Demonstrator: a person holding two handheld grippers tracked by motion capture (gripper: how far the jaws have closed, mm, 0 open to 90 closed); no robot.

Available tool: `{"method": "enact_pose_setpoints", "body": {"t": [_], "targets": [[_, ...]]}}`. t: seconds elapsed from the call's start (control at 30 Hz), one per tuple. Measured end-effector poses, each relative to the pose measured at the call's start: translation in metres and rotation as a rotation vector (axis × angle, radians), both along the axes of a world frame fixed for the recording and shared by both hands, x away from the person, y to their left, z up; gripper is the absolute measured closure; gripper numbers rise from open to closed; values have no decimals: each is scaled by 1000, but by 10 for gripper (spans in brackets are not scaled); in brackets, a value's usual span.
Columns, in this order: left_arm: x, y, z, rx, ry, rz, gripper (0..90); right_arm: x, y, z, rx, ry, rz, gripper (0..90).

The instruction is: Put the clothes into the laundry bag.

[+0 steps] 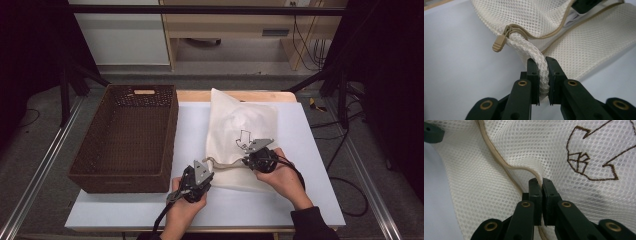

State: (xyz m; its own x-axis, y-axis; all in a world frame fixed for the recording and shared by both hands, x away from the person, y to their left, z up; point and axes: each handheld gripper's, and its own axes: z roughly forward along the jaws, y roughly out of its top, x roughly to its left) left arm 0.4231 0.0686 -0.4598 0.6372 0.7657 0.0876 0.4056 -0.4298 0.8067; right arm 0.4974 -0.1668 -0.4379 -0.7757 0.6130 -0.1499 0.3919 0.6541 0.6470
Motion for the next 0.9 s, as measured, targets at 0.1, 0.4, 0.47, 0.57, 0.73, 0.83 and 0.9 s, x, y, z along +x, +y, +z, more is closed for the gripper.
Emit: {"method": "enact_pose_setpoints", "body": {"t": [0.1,0.4,0.47,0.57,0.73,0.83,0.9], "targets": [[-5,1,0,-10,13,-16,826,-3,1,0,-6,-1,-2,876],[-17,16,4,-56,47,-49,832,-17,-1,-2,1,-29,-7,877],[-18,18,3,-63,55,-53,833,-20,-1,-2,0,-32,-8,877],[-21,18,5,-72,57,-61,833,-23,-3,-2,5,-33,-15,877],[-28,15,6,-83,65,-82,832,-28,-4,-2,7,-36,-17,877],[-31,15,7,-79,64,-90,833,-29,-6,-2,7,-35,-10,878],[-31,16,6,-76,68,-86,832,-30,-6,-3,9,-36,-13,877]]}}
